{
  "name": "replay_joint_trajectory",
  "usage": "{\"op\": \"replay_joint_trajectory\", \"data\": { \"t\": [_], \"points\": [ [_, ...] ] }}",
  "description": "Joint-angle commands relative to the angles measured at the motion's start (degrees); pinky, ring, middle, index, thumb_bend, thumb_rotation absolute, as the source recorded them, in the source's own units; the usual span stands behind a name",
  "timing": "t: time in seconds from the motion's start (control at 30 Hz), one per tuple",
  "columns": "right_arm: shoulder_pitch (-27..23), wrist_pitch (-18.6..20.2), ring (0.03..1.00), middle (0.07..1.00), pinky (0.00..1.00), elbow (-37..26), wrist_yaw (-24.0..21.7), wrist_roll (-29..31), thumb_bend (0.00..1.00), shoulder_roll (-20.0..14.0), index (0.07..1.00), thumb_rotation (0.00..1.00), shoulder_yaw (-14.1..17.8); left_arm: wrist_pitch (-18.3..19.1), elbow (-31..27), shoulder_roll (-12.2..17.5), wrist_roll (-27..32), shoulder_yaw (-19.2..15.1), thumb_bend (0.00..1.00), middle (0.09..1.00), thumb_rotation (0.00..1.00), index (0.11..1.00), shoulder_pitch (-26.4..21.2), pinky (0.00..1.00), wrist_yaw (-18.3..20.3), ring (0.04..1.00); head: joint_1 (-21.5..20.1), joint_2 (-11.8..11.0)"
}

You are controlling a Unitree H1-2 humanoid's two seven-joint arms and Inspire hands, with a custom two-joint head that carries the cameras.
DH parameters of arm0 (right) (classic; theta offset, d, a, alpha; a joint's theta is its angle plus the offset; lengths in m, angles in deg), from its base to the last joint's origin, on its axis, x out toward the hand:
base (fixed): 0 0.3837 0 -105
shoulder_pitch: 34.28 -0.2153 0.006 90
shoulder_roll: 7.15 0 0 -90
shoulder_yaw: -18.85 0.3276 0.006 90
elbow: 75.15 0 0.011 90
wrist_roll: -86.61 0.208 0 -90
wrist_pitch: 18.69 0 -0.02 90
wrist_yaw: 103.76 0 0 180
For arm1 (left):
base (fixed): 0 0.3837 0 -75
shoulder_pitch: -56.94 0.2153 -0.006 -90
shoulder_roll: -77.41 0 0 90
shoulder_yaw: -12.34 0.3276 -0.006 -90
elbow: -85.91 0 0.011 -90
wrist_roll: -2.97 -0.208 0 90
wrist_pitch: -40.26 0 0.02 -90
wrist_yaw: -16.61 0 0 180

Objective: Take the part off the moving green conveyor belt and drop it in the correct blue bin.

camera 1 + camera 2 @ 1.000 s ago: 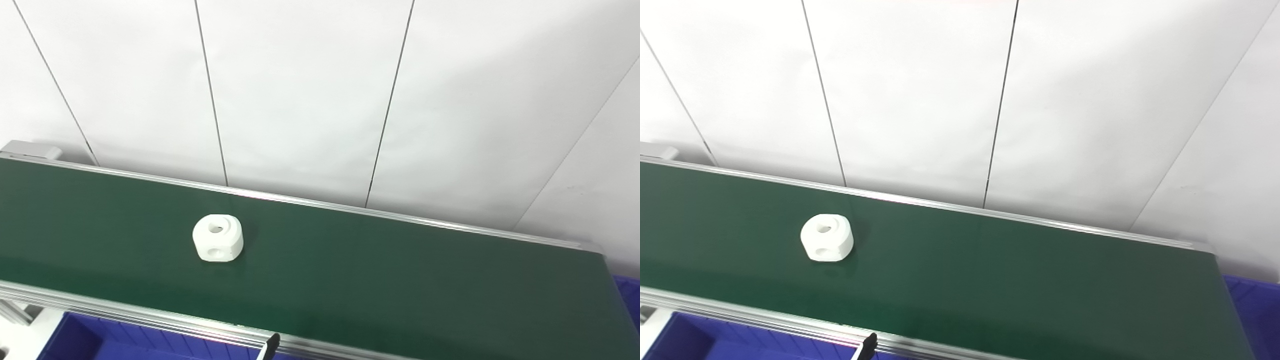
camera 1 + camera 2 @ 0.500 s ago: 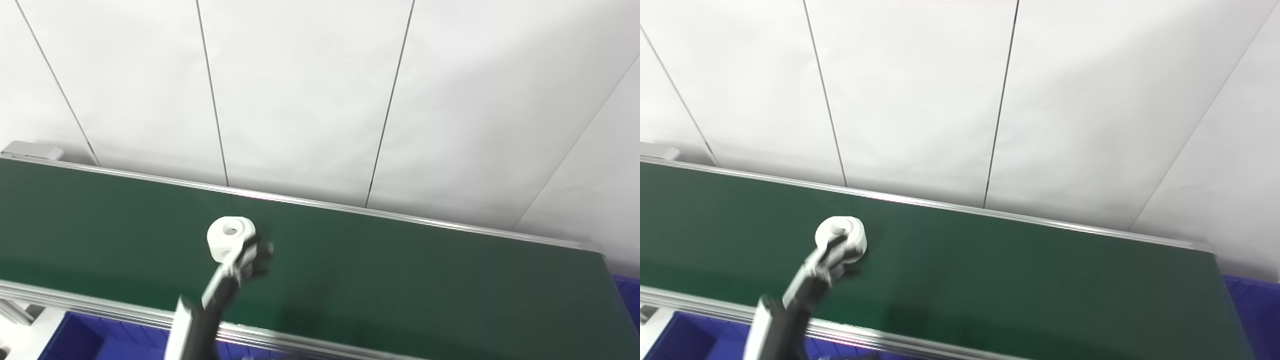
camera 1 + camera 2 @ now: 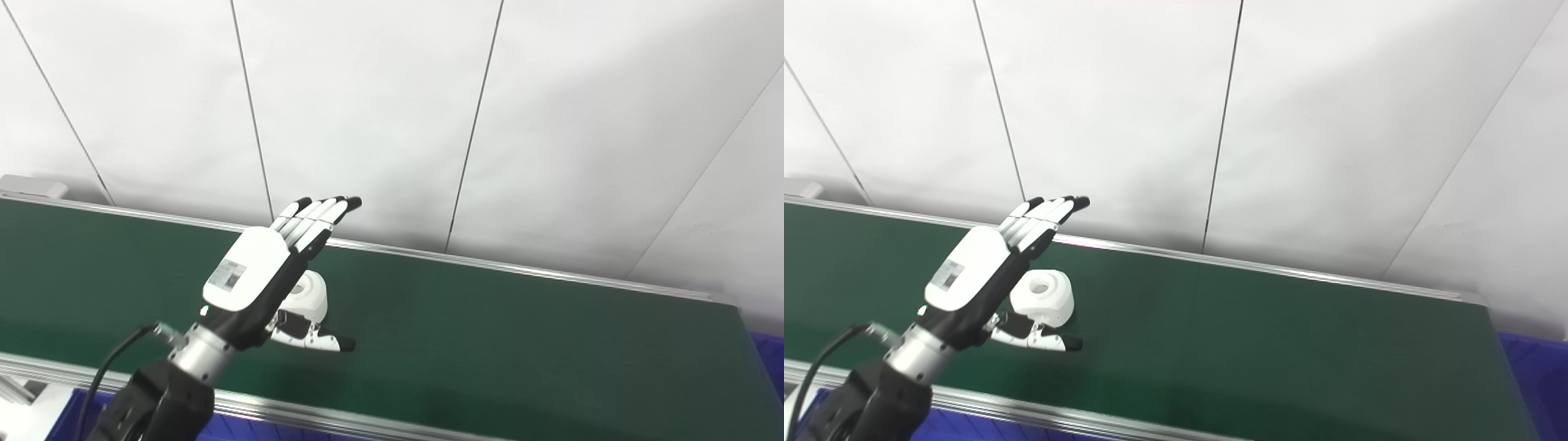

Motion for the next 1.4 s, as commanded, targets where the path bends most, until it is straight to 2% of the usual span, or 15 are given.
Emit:
{"op": "replay_joint_trajectory", "data": {
  "t": [0.0, 0.13, 0.4, 0.63, 0.83, 0.9, 1.0, 1.07, 1.2, 1.27, 1.37],
  "points": [
    [0.57, -1.47, 0.999, 1.000, 1.00, -1.71, -0.73, -0.07, 0.74, 0.71, 1.000, 1.00, 0.03, 0.26, 0.54, 1.76, -1.47, -0.12, 1.00, 0.978, 0.20, 1.000, -3.38, 1.00, 0.34, 0.958, 0.07, -0.06],
    [0.56, -1.34, 0.994, 1.000, 1.00, -1.82, -0.98, 0.20, 0.72, 1.02, 1.000, 1.00, -0.02, 0.59, 4.58, 3.40, -4.27, 0.83, 1.00, 0.972, 0.20, 0.987, -6.82, 1.00, 1.95, 0.953, -0.01, 0.13],
    [1.01, -0.35, 0.989, 0.998, 1.00, -2.65, -1.38, -0.20, 0.69, 1.39, 1.000, 1.00, 0.17, 4.24, 13.64, 6.45, -5.62, 5.05, 1.00, 0.943, 0.15, 0.887, -12.59, 0.95, 10.73, 0.940, -0.32, 0.53],
    [1.31, 0.47, 0.989, 0.994, 1.00, -3.40, -1.87, -0.34, 0.68, 1.22, 1.000, 1.00, 0.22, 10.54, 17.51, 4.57, -3.76, 7.35, 0.99, 0.940, 0.17, 0.912, -12.91, 0.94, 15.57, 0.940, -0.72, 1.07],
    [1.36, 0.26, 0.976, 0.981, 1.00, -3.31, -1.80, -0.50, 0.69, 1.66, 1.000, 1.00, 0.25, 14.09, 19.73, 2.17, -4.31, 9.74, 0.99, 0.905, 0.16, 0.895, -11.17, 0.83, 14.29, 0.889, -1.13, 1.19],
    [1.49, -0.01, 0.974, 0.976, 1.00, -3.16, -1.55, -0.78, 0.68, 2.01, 1.000, 1.00, 0.25, 14.36, 20.58, 1.47, -4.96, 10.38, 0.99, 0.895, 0.16, 0.883, -10.61, 0.80, 12.71, 0.872, -1.28, 1.25],
    [1.62, 0.05, 0.976, 0.971, 1.00, -3.13, -1.54, -1.11, 0.68, 2.22, 1.000, 1.00, 0.19, 13.37, 22.48, 0.32, -5.94, 11.13, 0.98, 0.875, 0.15, 0.852, -9.74, 0.72, 7.47, 0.829, -1.71, 1.15],
    [1.59, 0.02, 0.982, 0.972, 1.00, -2.92, -1.74, -0.73, 0.69, 2.27, 1.000, 1.00, 0.20, 12.25, 24.39, -0.99, -5.90, 10.97, 0.97, 0.859, 0.12, 0.830, -9.04, 0.68, 2.03, 0.800, -1.97, 1.07],
    [1.58, 0.11, 0.974, 0.966, 1.00, -2.96, -1.65, -0.97, 0.69, 2.41, 1.000, 1.00, 0.42, 6.94, 30.85, -4.31, -5.28, 10.33, 0.96, 0.793, 0.07, 0.767, -8.04, 0.58, -13.71, 0.694, -2.19, 0.99],
    [1.56, 0.86, 0.975, 0.970, 1.00, -3.42, -1.98, -0.95, 0.71, 2.04, 1.000, 1.00, 0.40, 4.92, 33.55, -5.21, -5.20, 10.43, 0.91, 0.770, 0.08, 0.747, -8.25, 0.56, -19.13, 0.658, -2.24, 1.10],
    [1.78, 1.40, 0.977, 0.977, 1.00, -4.00, -2.31, -0.53, 0.72, 1.82, 1.000, 1.00, 0.21, 2.24, 36.87, -5.53, -6.18, 11.32, 0.87, 0.714, 0.02, 0.697, -8.94, 0.54, -25.45, 0.614, -2.50, 1.25]
  ]
}}
